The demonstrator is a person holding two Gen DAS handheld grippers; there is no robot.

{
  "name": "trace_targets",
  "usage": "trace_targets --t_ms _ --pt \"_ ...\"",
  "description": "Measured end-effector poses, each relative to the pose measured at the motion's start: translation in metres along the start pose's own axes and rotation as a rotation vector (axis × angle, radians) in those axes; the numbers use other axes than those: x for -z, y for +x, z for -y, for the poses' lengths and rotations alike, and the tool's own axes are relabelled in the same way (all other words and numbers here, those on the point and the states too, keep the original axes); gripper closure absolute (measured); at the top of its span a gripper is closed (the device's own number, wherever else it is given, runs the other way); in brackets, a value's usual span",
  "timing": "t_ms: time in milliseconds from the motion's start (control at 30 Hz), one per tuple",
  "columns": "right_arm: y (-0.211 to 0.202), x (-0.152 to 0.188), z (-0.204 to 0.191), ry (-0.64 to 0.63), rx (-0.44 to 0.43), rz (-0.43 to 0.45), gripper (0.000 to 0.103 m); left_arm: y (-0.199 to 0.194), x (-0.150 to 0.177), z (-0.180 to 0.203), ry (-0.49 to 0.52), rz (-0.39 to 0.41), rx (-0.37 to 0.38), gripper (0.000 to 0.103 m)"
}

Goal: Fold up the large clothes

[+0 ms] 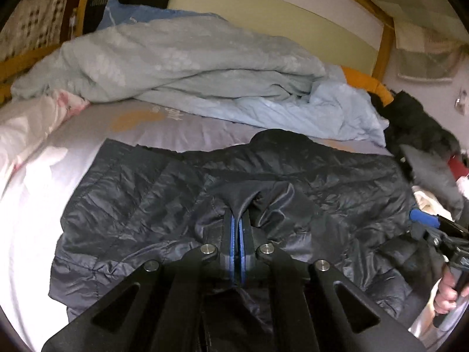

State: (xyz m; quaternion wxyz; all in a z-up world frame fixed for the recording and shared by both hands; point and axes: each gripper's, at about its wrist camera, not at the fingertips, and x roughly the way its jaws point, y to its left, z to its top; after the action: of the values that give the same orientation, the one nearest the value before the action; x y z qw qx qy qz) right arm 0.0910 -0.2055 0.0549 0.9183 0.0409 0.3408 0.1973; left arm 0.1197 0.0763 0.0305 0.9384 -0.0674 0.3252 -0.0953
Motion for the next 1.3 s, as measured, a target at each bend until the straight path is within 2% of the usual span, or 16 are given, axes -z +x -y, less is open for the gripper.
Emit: trace_targets --t_ms 100,333,367,400,433,500,533,667,700,833,967,1067,1133,1200,1267,1300 --pt "0.007 0.009 -0.018 -0.012 -0.09 -0.042 0.03 -0.002 -0.001 0.004 0.007 0.02 -0.016 0.101" --pt "0.026 0.04 -0.077 -0.138 -0.122 -0.129 0.03 -0.017 -0.008 -0.015 -0.033 0.074 -0.007 0.101" --pt "0.03 0.044 -0.084 -0.177 -0.071 -0.14 0.046 -0.019 -0.009 -0.017 -0.037 0.082 -0.005 0.101" --pt "0.031 0.046 -0.086 -0.199 -0.035 -0.135 0.077 -0.021 -0.01 -0.017 -0.04 0.087 -0.012 0.098" --pt "0.031 0.046 -0.086 -0.214 -0.008 -0.121 0.086 -0.023 -0.01 -0.018 -0.039 0.094 -0.018 0.092" --pt "0.026 0.041 -0.08 -0.207 0.039 -0.087 0.091 -0.026 -0.011 -0.017 -0.031 0.112 -0.029 0.077" --pt "0.023 0.035 -0.073 -0.204 0.101 -0.066 0.091 -0.028 -0.012 -0.016 -0.023 0.122 -0.04 0.068" --pt "0.009 0.018 -0.04 -0.218 0.338 0.036 0.091 -0.03 -0.013 -0.013 0.011 0.136 -0.083 0.065" --pt "0.006 0.014 -0.031 -0.206 0.364 0.048 0.091 -0.029 -0.013 -0.013 0.011 0.133 -0.087 0.062" --pt "-0.01 0.001 0.029 0.008 0.313 0.062 0.091 -0.023 -0.011 -0.014 0.015 0.112 -0.103 0.06" --pt "-0.018 -0.009 0.057 0.015 0.463 0.109 0.091 -0.009 -0.009 -0.013 0.042 0.04 -0.126 0.057" --pt "-0.02 -0.016 0.072 0.043 0.463 0.086 0.088 0.003 -0.003 -0.013 0.061 -0.01 -0.147 0.056" --pt "-0.025 -0.018 0.076 0.057 0.479 0.083 0.077 0.011 0.001 -0.013 0.071 -0.038 -0.162 0.056" --pt "-0.033 -0.019 0.077 0.059 0.463 0.088 0.045 0.015 0.003 -0.014 0.074 -0.048 -0.17 0.056" --pt "-0.039 -0.021 0.078 0.086 0.382 0.058 0.044 0.016 0.003 -0.013 0.082 -0.049 -0.175 0.056" --pt "-0.036 -0.021 0.078 0.105 0.289 0.008 0.044 0.016 0.003 -0.013 0.087 -0.051 -0.179 0.056"
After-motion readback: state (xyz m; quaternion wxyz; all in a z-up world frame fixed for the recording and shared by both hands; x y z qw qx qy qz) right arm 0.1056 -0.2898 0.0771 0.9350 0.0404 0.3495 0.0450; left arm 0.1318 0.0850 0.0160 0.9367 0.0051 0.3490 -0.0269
